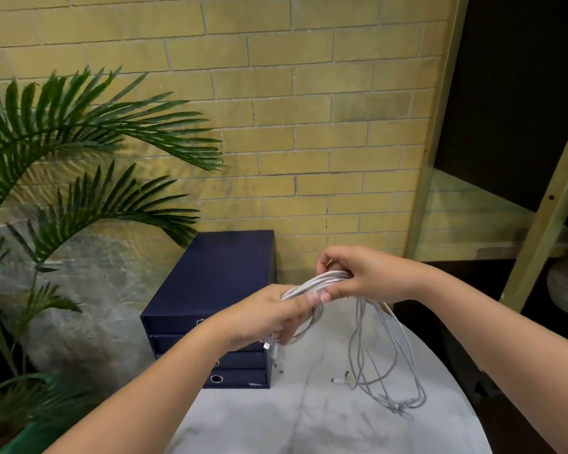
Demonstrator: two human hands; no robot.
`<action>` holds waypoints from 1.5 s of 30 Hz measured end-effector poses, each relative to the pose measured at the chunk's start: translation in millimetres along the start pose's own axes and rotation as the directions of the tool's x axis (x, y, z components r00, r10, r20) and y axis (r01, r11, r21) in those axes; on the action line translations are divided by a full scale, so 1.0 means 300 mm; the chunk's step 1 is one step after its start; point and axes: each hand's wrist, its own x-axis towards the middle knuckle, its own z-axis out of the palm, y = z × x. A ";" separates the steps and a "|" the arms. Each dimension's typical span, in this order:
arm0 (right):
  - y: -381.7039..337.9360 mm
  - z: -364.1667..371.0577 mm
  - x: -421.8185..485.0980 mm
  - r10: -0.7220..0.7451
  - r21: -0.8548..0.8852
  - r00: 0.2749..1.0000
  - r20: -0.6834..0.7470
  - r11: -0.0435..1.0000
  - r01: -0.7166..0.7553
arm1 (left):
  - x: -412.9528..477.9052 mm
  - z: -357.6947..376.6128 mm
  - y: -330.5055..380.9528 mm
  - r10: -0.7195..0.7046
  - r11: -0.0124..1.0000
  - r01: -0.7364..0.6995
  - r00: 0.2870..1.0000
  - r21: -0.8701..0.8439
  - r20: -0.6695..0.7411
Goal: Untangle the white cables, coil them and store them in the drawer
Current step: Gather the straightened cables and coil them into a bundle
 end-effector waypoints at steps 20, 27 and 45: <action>0.087 0.076 -0.018 0.005 0.533 0.962 -0.272 0.833 0.146 | 0.009 -0.014 0.075 -0.092 0.950 0.079 0.995 -0.301 -0.029; 0.081 0.079 -0.022 -0.035 0.296 0.916 -0.401 0.941 0.166 | 0.017 -0.020 0.095 -0.136 0.980 0.116 0.984 -0.163 -0.117; 0.087 0.048 -0.044 0.032 0.254 0.990 -0.140 0.967 0.005 | 0.001 -0.093 0.113 -0.130 0.986 0.116 0.984 -0.116 -0.121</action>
